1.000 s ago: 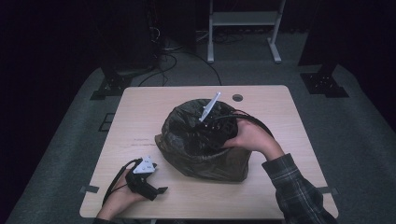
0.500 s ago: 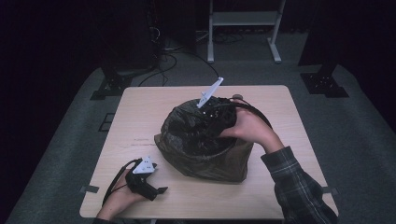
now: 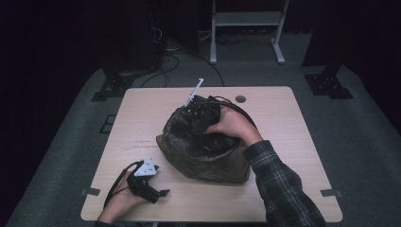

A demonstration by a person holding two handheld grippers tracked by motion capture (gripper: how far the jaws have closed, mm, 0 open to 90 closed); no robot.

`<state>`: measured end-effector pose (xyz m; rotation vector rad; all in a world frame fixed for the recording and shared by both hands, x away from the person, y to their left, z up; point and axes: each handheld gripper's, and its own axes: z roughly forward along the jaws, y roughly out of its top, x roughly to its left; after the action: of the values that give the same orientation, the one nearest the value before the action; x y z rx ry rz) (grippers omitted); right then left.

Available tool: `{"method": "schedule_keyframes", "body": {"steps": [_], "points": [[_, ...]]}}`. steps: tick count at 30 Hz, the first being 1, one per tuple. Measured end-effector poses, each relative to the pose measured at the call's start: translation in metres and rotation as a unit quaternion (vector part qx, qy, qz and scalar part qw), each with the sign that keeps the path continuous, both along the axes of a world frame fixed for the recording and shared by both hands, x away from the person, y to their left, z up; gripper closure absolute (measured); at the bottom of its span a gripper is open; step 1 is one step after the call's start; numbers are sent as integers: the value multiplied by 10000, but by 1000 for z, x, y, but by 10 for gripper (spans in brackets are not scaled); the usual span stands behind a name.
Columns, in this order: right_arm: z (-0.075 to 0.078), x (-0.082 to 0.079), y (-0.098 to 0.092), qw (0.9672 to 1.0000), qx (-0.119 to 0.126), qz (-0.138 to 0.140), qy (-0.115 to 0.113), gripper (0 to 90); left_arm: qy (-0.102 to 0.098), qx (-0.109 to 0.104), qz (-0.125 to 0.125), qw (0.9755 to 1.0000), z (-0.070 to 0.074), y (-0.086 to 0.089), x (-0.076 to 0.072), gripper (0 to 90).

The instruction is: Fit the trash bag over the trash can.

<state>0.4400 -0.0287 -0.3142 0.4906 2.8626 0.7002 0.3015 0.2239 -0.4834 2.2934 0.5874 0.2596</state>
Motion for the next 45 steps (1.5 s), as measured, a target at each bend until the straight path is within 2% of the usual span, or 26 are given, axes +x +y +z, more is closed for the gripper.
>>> {"method": "schedule_keyframes", "body": {"steps": [2, 4, 5, 8, 9, 13, 15, 17, 20, 22, 26, 30, 35, 39, 45], "points": [[-4, 1, 2, 10000, -28, -11, 45, 19, 0, -1, -1, 10000, 0, 0, 0, 0], [-8, 1, 4, 9998, -155, -39, 100, 19, 0, -2, -2, 10000, 0, 0, 0, 0], [-10, 0, 7, 9996, -266, -39, 52, 19, 0, -2, 0, 10000, 0, 0, 0, 0], [-12, -1, 10, 9995, -271, 1, 131, 19, -1, -1, 2, 10000, 0, 0, 0, 0], [-11, -1, 10, 9996, -277, 25, 82, 19, -3, -1, 4, 10000, 0, 0, 0, 0], [8, -6, 2, 9999, 131, 24, -14, 19, 0, 0, -6, 10000, 0, 0, 0, 0], [22, -11, 0, 9991, 408, 86, -79, 19, -1, 2, -7, 10000, 0, 0, 0, 0], [30, -16, 3, 9982, 557, 158, -123, 19, 4, 11, -6, 10000, 0, 0, 0, 0], [32, -23, 12, 9963, 731, 435, -83, 20, 5, 7, 2, 10000, 0, -1, 0, 0], [25, -28, 22, 9952, 717, 663, 62, 19, 7, 7, -3, 10000, 0, -1, 0, 0], [9, -30, 34, 9951, 540, 806, 176, 19, 4, 6, -6, 10000, 0, -1, 0, 0], [-4, -29, 39, 9950, 448, 830, 317, 17, 6, 9, -13, 10000, 0, -1, 0, 0], [-17, -29, 45, 9958, 137, 837, 335, 17, 3, 5, -12, 10000, 0, -1, 0, 0], [-16, -30, 43, 9959, 213, 835, 280, 17, 4, -4, -17, 10000, 0, -1, 0, 0], [4, -33, 31, 9954, 502, 806, 129, 17, -4, -5, -24, 10000, 0, 0, 0, 0]]}}
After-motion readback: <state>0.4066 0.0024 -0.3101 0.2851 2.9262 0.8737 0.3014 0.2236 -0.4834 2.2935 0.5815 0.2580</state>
